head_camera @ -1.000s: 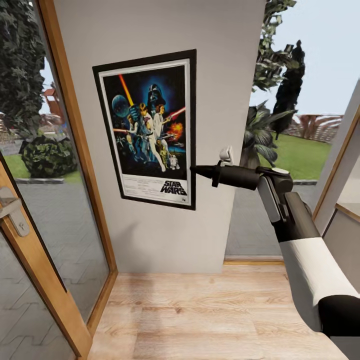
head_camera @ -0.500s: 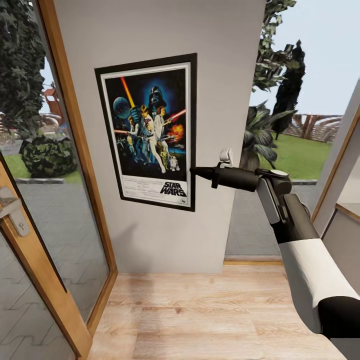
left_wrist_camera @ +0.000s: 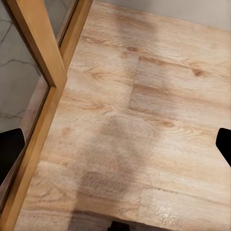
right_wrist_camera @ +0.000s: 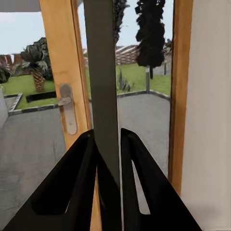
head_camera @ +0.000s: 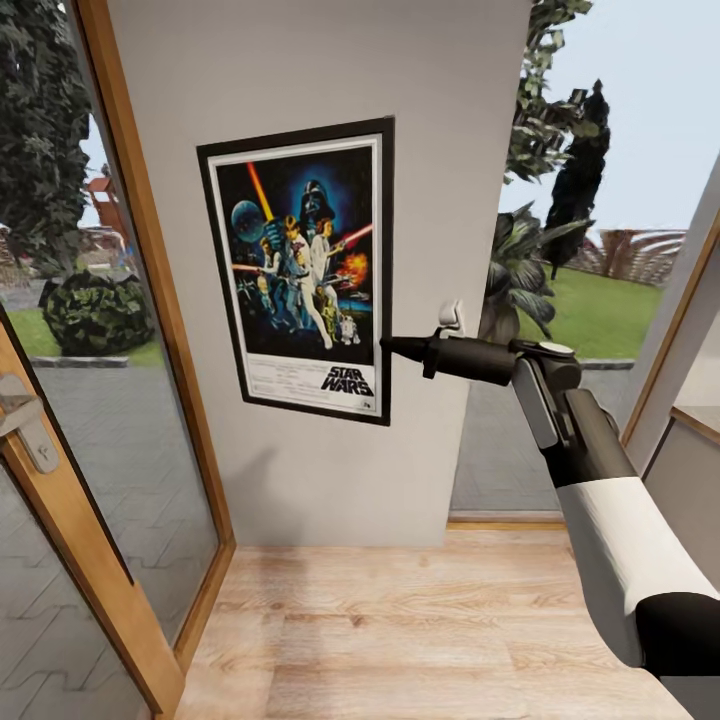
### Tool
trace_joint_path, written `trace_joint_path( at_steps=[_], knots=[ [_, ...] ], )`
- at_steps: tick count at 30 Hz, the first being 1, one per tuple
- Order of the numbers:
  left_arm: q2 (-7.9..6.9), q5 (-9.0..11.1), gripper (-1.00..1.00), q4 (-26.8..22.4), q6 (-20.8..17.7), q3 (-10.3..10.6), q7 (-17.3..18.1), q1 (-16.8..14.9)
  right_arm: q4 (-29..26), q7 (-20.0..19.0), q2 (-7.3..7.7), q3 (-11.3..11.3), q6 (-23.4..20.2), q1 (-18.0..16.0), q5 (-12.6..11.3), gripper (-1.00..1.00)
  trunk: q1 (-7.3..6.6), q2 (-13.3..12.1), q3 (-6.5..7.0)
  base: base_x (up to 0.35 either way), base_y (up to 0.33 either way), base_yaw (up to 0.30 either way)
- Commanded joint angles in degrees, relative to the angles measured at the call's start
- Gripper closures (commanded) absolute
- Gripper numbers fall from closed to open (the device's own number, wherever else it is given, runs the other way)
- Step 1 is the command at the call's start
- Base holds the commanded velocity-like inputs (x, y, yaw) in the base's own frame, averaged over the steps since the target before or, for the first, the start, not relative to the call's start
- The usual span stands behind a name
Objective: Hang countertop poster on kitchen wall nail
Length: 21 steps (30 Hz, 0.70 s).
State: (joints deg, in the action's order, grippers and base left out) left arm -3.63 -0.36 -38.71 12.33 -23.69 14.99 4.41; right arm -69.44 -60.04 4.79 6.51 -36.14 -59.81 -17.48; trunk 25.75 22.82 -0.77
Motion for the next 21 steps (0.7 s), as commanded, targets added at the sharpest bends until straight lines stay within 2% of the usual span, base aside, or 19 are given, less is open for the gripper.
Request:
trace_joint_path(
  at_steps=[1,11,15,21],
  knots=[
    [0.03,-0.03,-1.00,-0.04,0.06,-0.21,0.39,-0.01,0.22,0.01,0.05,0.09,-0.51,-0.05,-0.53,1.00,0.03,0.09,-0.08,0.000,0.000,0.000],
    [0.03,0.00,-1.00,-0.05,0.06,-0.22,0.37,-0.01,2.11,0.01,0.05,0.09,-0.51,-0.05,-0.67,1.00,0.03,0.09,-0.08,0.000,0.000,0.000],
    [0.03,-0.01,-1.00,-0.05,0.06,-0.22,0.38,-0.01,2.26,0.01,0.05,0.07,-0.51,-0.05,-3.09,1.00,0.03,0.09,-0.08,0.000,0.000,0.000],
    [0.03,0.00,-1.00,-0.05,0.06,-0.22,0.39,-0.01,2.29,1.42,0.12,0.02,-0.51,-0.05,-5.05,1.00,0.03,0.09,-0.08,0.042,0.000,0.000]
  ],
)
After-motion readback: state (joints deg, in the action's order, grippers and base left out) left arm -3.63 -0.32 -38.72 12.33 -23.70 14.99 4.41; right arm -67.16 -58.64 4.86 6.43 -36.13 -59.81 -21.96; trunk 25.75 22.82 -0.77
